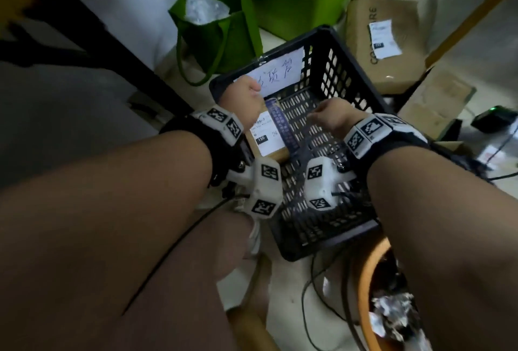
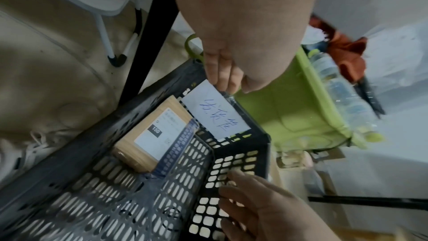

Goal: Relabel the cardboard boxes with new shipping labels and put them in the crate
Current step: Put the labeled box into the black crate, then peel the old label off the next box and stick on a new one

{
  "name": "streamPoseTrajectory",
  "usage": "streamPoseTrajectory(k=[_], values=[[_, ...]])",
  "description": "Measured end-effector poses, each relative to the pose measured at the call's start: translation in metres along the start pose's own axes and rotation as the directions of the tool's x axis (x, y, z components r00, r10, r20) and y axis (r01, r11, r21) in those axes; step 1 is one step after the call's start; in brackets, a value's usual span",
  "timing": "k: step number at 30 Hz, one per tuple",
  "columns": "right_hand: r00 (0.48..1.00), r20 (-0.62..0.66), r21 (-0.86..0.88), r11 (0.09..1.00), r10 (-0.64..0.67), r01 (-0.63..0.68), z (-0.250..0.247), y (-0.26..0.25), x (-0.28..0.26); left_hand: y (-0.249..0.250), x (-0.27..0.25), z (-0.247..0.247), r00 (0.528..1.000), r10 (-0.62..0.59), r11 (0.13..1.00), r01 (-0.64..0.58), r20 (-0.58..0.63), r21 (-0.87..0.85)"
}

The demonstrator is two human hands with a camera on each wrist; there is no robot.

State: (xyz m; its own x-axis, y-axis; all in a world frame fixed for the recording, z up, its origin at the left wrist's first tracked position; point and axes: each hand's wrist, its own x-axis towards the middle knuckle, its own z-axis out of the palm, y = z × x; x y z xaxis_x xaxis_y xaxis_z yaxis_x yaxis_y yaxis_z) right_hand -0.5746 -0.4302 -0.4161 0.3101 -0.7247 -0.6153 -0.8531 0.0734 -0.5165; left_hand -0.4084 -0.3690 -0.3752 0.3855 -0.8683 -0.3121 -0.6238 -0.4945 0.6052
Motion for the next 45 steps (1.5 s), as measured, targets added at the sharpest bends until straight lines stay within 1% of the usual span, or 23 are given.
streamPoseTrajectory(k=[4,7,9,12,14,16,19,21,23,25,27,30,33,34,36,38,40,42,45], values=[[0.998,-0.022,-0.05,0.997,-0.057,0.056,-0.026,-0.026,-0.06,0.033,-0.046,-0.029,0.996,0.083,0.996,-0.083,0.019,-0.024],[0.991,-0.077,-0.092,0.99,-0.109,0.102,-0.048,-0.052,-0.107,0.058,-0.079,-0.058,0.99,0.135,0.989,-0.133,0.03,-0.063],[0.986,-0.114,-0.12,0.987,-0.124,0.11,-0.065,-0.073,-0.138,0.075,-0.102,-0.083,0.983,0.177,0.982,-0.173,0.039,-0.08],[0.981,-0.127,-0.092,0.986,-0.15,0.139,-0.087,-0.111,-0.179,0.097,-0.136,-0.13,0.967,0.249,0.953,-0.235,0.051,-0.19],[0.978,-0.116,-0.057,0.985,-0.171,0.165,-0.096,-0.14,-0.205,0.106,-0.158,-0.169,0.959,0.284,0.935,-0.273,0.018,-0.228],[0.978,-0.093,-0.07,0.981,-0.188,0.182,-0.099,-0.175,-0.233,0.107,-0.177,-0.211,0.952,0.302,0.921,-0.303,-0.045,-0.246],[0.978,-0.006,-0.18,0.962,-0.209,0.205,-0.091,-0.232,-0.27,0.091,-0.203,-0.274,0.946,0.288,0.914,-0.319,-0.151,-0.251],[0.959,-0.007,-0.225,0.935,-0.282,0.273,-0.079,-0.271,-0.29,0.07,-0.221,-0.313,0.939,0.261,0.925,-0.309,-0.223,-0.222],[0.918,-0.015,-0.256,0.889,-0.396,0.379,-0.061,-0.311,-0.307,0.042,-0.239,-0.35,0.931,0.227,0.935,-0.29,-0.285,-0.202],[0.869,0.004,-0.288,0.832,-0.494,0.474,-0.038,-0.351,-0.321,0.01,-0.257,-0.387,0.918,0.194,0.947,-0.268,-0.346,-0.18],[0.809,0.004,-0.298,0.771,-0.588,0.562,-0.012,-0.39,-0.329,-0.025,-0.274,-0.422,0.9,0.158,0.959,-0.237,-0.406,-0.154],[0.688,-0.007,-0.332,0.651,-0.726,0.683,0.025,-0.449,-0.34,-0.077,-0.297,-0.469,0.857,0.11,0.981,-0.175,-0.504,-0.083],[0.562,0.011,-0.33,0.528,-0.827,0.783,0.061,-0.499,-0.353,-0.123,-0.314,-0.506,0.816,0.051,0.989,-0.123,-0.575,-0.086],[0.526,0.014,-0.329,0.493,-0.85,0.805,0.071,-0.512,-0.355,-0.136,-0.318,-0.515,0.802,0.037,0.989,-0.114,-0.596,-0.092],[0.475,0.011,-0.315,0.448,-0.88,0.837,0.089,-0.536,-0.356,-0.155,-0.319,-0.53,0.775,0.023,0.992,-0.098,-0.631,-0.084],[0.432,0.004,-0.308,0.41,-0.902,0.859,0.105,-0.555,-0.352,-0.17,-0.315,-0.542,0.759,0.019,0.992,-0.094,-0.651,-0.08],[0.401,-0.015,-0.315,0.384,-0.916,0.868,0.117,-0.571,-0.344,-0.18,-0.304,-0.552,0.749,0.014,0.99,-0.104,-0.663,-0.097],[0.373,-0.056,-0.322,0.371,-0.926,0.871,0.123,-0.585,-0.336,-0.185,-0.29,-0.559,0.738,0.019,0.986,-0.124,-0.674,-0.109],[0.309,-0.17,-0.395,0.352,-0.936,0.849,0.114,-0.611,-0.322,-0.182,-0.27,-0.568,0.735,0.037,0.98,-0.161,-0.677,-0.121]])
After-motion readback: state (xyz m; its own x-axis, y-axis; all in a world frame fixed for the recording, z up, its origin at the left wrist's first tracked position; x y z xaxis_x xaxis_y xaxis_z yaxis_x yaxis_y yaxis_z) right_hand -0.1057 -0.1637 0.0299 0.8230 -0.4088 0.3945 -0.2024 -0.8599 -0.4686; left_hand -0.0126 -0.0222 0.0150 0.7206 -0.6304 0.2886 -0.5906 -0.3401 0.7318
